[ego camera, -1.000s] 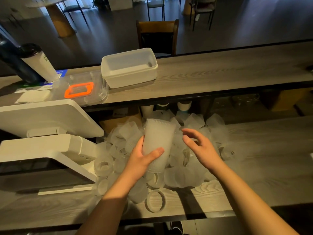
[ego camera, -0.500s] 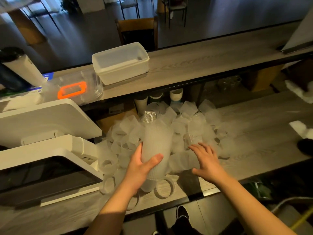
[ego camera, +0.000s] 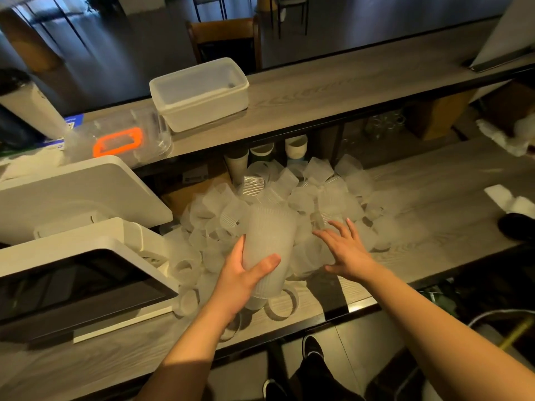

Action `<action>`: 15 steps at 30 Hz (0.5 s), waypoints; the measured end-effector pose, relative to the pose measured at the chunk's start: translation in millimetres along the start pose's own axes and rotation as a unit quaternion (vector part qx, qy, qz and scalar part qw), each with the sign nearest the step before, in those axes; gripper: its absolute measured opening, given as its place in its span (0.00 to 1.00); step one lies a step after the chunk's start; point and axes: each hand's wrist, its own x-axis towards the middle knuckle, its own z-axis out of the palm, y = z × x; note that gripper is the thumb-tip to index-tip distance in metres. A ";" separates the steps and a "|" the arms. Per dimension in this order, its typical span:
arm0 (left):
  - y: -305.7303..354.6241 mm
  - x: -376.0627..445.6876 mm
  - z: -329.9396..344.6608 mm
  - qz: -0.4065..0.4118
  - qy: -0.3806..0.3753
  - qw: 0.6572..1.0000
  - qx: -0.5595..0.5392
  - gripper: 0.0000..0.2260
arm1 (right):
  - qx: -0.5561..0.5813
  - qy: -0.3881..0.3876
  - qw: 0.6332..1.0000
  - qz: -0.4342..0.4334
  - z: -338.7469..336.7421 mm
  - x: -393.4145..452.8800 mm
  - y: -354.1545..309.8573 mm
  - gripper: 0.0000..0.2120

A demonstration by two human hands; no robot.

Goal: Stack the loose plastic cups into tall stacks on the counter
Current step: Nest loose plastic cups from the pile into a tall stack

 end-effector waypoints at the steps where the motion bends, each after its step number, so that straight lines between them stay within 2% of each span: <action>1: -0.4 0.3 0.7 -0.002 -0.001 1.000 0.001 0.35 | 0.000 -0.002 1.000 -0.006 -1.2 1.2 0.1 0.42; 6: 0.7 8.8 9.6 -0.011 -0.002 1.000 -0.002 0.35 | 0.036 0.026 0.999 -0.021 -2.3 10.6 9.8 0.33; 12: 7.9 35.7 29.1 -0.017 0.017 1.000 -0.016 0.37 | 0.227 0.076 0.970 0.054 -21.4 23.8 30.0 0.34; 15: 15.5 51.0 42.1 -0.017 0.032 0.999 -0.039 0.39 | 0.270 0.078 0.957 0.072 -30.5 29.8 36.0 0.33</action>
